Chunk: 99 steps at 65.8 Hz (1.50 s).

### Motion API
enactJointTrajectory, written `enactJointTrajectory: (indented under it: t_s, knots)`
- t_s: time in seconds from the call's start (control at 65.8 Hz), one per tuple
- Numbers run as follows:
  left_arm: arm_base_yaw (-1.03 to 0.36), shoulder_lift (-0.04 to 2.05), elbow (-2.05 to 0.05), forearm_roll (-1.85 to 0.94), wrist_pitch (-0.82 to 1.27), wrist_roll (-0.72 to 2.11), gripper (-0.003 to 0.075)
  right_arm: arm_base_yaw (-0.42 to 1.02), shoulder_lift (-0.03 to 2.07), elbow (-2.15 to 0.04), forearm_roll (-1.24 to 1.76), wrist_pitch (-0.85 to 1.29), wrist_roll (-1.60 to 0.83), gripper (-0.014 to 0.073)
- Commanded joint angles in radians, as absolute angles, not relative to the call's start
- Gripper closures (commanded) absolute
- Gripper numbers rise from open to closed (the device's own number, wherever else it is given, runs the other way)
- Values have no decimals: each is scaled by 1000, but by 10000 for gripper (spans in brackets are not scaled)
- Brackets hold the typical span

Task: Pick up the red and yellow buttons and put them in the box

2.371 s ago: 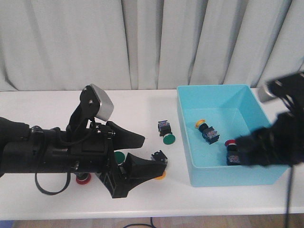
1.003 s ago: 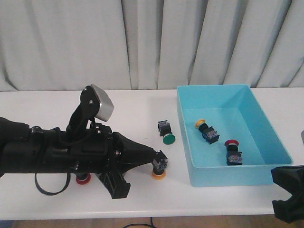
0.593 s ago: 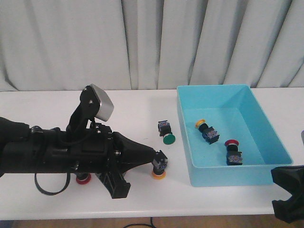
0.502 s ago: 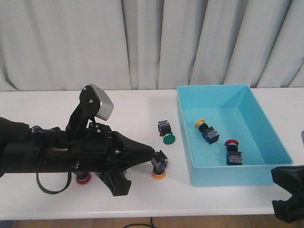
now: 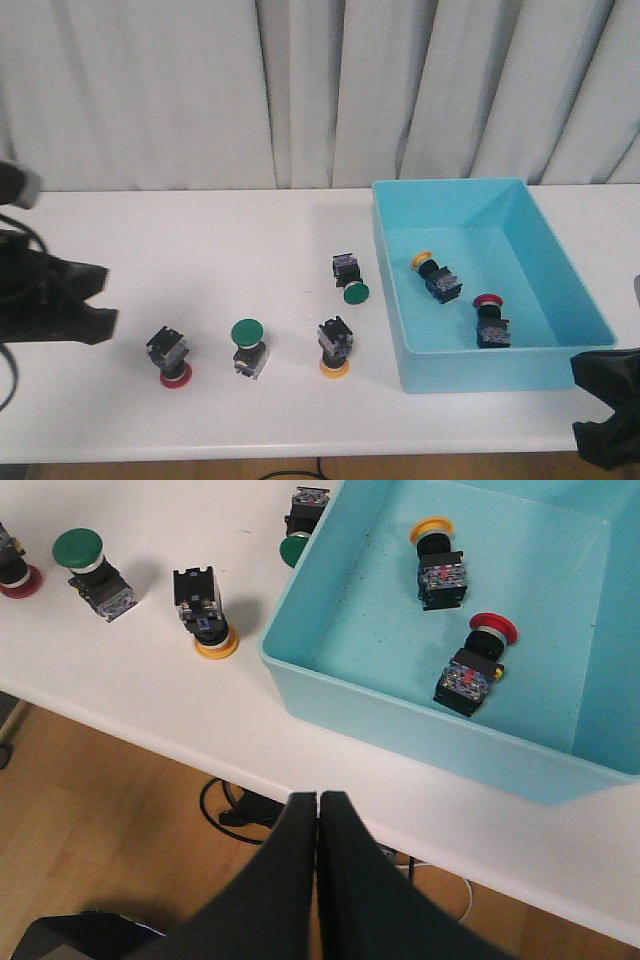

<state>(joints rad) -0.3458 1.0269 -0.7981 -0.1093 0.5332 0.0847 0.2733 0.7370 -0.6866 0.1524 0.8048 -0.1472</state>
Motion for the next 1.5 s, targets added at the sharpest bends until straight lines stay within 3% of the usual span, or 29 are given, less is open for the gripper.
enactJointTrajectory:
  t_s: [0.0, 0.274, 0.532, 0.912, 1.489]
  knots:
    - [-292, 899, -759, 21, 483, -61, 727, 271, 737, -714, 154, 755, -148, 601]
    - [-131, 426, -326, 43, 176, -47, 727, 271, 737, -714, 154, 755, -148, 601]
    - [-46, 114, -101, 43, 143, -80, 727, 271, 737, -714, 154, 758, -148, 601]
    - [-40, -28, 50, -5, -33, -81, 727, 271, 737, -714, 154, 758, -148, 601]
    - [-40, -28, 55, -10, -41, -30, 727, 271, 737, -714, 154, 758, -148, 601]
